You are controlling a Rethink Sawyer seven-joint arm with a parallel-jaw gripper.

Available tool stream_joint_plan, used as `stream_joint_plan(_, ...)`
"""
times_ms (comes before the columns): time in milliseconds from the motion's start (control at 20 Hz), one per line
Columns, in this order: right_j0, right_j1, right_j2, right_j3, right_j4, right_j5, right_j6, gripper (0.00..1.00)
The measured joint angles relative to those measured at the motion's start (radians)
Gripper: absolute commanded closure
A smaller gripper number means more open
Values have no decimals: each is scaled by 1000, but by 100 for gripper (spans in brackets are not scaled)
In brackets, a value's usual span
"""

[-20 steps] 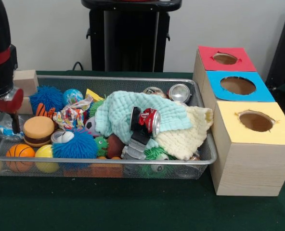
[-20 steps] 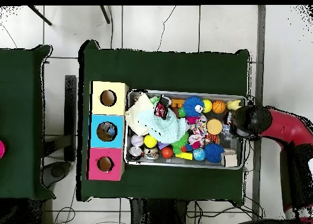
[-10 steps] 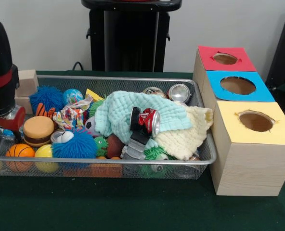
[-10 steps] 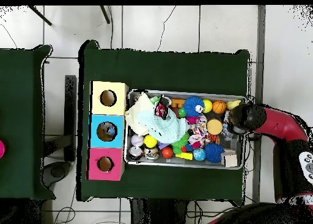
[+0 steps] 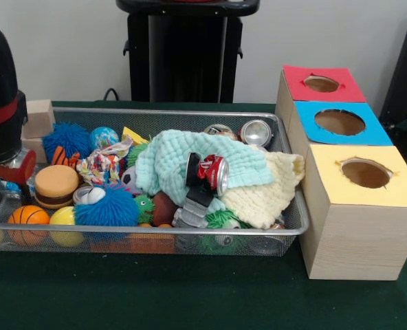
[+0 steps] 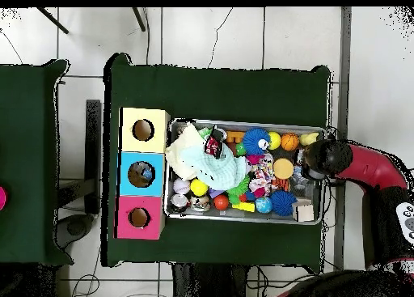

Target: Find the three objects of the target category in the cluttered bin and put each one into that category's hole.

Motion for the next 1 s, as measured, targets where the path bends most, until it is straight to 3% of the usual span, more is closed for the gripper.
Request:
stream_joint_plan(450,-47,-85,21,68,31,25,-7,0)
stream_joint_plan(1000,-87,-92,65,72,39,82,-21,0)
